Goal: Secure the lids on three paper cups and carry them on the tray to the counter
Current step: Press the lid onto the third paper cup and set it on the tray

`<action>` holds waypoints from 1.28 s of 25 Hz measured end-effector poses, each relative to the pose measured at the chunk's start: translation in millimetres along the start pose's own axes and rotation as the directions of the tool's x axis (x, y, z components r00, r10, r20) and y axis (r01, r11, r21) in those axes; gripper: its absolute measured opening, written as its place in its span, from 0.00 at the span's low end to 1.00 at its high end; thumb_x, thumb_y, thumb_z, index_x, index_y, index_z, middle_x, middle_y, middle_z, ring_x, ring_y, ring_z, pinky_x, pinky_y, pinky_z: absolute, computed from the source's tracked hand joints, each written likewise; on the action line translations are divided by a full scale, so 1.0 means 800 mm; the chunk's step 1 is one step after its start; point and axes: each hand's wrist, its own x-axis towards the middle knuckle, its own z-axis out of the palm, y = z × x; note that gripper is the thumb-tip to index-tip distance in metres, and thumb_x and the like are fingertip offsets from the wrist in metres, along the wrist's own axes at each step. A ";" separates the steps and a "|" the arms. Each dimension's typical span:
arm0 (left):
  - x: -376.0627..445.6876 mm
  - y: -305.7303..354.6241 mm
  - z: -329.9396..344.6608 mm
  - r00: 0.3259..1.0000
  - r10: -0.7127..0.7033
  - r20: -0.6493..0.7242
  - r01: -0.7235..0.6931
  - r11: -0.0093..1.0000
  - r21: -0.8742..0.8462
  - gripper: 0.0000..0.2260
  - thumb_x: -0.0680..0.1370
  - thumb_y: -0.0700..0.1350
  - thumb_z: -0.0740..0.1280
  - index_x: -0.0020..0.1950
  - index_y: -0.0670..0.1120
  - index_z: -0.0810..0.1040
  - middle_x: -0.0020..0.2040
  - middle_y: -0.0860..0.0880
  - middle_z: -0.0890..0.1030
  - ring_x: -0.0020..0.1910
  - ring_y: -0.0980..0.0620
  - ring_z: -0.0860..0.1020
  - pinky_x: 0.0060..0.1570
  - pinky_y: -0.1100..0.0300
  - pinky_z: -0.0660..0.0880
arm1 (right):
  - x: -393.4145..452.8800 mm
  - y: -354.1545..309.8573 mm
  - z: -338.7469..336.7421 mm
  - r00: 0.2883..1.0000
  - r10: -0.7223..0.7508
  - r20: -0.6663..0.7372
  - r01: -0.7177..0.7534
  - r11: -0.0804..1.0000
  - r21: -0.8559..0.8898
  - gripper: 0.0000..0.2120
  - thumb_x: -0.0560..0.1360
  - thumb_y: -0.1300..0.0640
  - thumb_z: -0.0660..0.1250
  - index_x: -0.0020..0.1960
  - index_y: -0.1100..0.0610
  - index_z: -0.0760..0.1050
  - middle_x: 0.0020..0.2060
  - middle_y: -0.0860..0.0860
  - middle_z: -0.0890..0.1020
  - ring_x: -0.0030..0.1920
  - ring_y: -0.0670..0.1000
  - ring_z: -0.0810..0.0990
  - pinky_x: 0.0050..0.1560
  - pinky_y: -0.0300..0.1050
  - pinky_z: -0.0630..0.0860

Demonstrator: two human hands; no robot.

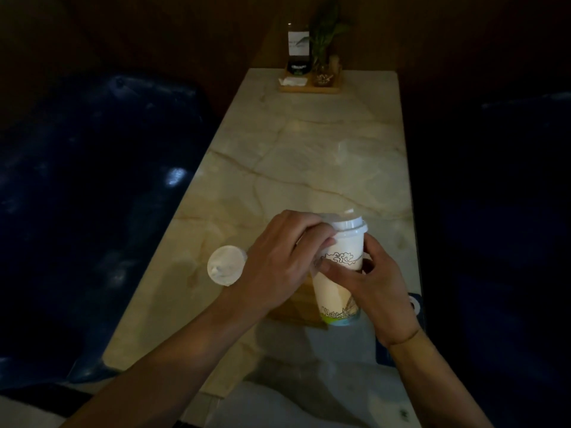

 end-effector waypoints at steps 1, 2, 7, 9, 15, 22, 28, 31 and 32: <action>0.001 0.000 -0.001 1.000 -0.012 -0.007 0.012 1.000 -0.011 0.06 0.81 0.41 0.68 0.56 0.44 0.76 0.53 0.49 0.74 0.47 0.50 0.76 0.46 0.54 0.76 | 0.000 0.001 -0.001 1.000 0.010 -0.009 -0.010 1.000 0.006 0.27 0.56 0.40 0.77 0.54 0.44 0.78 0.47 0.46 0.87 0.47 0.47 0.85 0.45 0.46 0.84; 0.002 0.000 -0.002 1.000 -0.021 -0.016 0.021 0.999 -0.026 0.06 0.80 0.41 0.68 0.56 0.44 0.76 0.53 0.49 0.74 0.47 0.49 0.76 0.46 0.53 0.76 | -0.001 0.002 -0.002 1.000 0.022 -0.011 -0.022 1.000 0.022 0.28 0.55 0.40 0.78 0.54 0.44 0.79 0.48 0.46 0.87 0.48 0.48 0.86 0.46 0.48 0.84; 0.009 0.007 -0.012 0.999 -0.032 -0.028 0.029 0.995 -0.094 0.05 0.81 0.42 0.68 0.56 0.43 0.78 0.51 0.48 0.75 0.45 0.48 0.77 0.45 0.54 0.76 | -0.004 0.002 -0.006 0.997 0.057 0.043 -0.064 0.983 0.172 0.29 0.59 0.49 0.80 0.58 0.53 0.80 0.50 0.54 0.87 0.51 0.56 0.85 0.50 0.54 0.83; 0.011 0.007 -0.016 0.997 -0.064 -0.037 0.059 0.991 -0.118 0.07 0.81 0.42 0.68 0.54 0.41 0.82 0.49 0.44 0.79 0.44 0.47 0.78 0.45 0.54 0.77 | -0.006 0.003 -0.008 0.994 0.069 0.088 -0.089 0.967 0.239 0.28 0.60 0.54 0.81 0.59 0.55 0.80 0.51 0.56 0.86 0.52 0.58 0.85 0.49 0.51 0.83; 0.012 0.005 -0.023 0.988 -0.150 -0.040 0.139 0.969 -0.202 0.07 0.79 0.40 0.69 0.52 0.38 0.84 0.47 0.42 0.81 0.44 0.46 0.80 0.45 0.51 0.78 | -0.007 0.000 -0.013 0.979 0.116 0.171 -0.172 0.914 0.368 0.17 0.66 0.59 0.76 0.55 0.56 0.83 0.51 0.59 0.86 0.49 0.56 0.86 0.44 0.46 0.83; 0.014 -0.002 -0.028 0.979 -0.195 -0.054 0.177 0.954 -0.241 0.07 0.79 0.41 0.70 0.50 0.37 0.84 0.46 0.42 0.80 0.44 0.50 0.79 0.48 0.60 0.77 | -0.004 -0.001 -0.019 0.959 0.169 0.227 -0.257 0.854 0.452 0.21 0.68 0.58 0.70 0.62 0.57 0.78 0.53 0.60 0.85 0.49 0.57 0.86 0.45 0.51 0.83; 0.012 -0.008 -0.022 0.993 -0.040 -0.115 0.030 0.995 -0.092 0.07 0.79 0.42 0.71 0.49 0.38 0.85 0.47 0.45 0.81 0.43 0.49 0.79 0.45 0.56 0.77 | 0.001 -0.010 -0.015 0.989 0.060 0.133 -0.096 0.954 0.284 0.25 0.64 0.52 0.77 0.60 0.48 0.78 0.53 0.54 0.86 0.54 0.57 0.84 0.53 0.53 0.83; 0.012 -0.007 -0.015 0.989 0.041 -0.141 -0.045 0.999 -0.023 0.05 0.76 0.39 0.74 0.50 0.40 0.85 0.47 0.45 0.83 0.43 0.48 0.80 0.44 0.54 0.77 | 0.007 -0.012 -0.012 0.997 -0.010 0.078 0.002 0.995 0.096 0.31 0.61 0.49 0.76 0.64 0.51 0.77 0.57 0.55 0.83 0.56 0.55 0.82 0.58 0.57 0.80; 0.013 -0.007 -0.014 0.988 0.063 -0.142 -0.064 0.998 -0.006 0.05 0.75 0.39 0.75 0.50 0.40 0.85 0.46 0.45 0.83 0.43 0.48 0.80 0.45 0.54 0.77 | 0.010 -0.011 -0.012 0.998 -0.013 0.056 0.011 0.999 0.044 0.34 0.60 0.49 0.76 0.65 0.52 0.76 0.59 0.56 0.81 0.58 0.54 0.81 0.59 0.57 0.80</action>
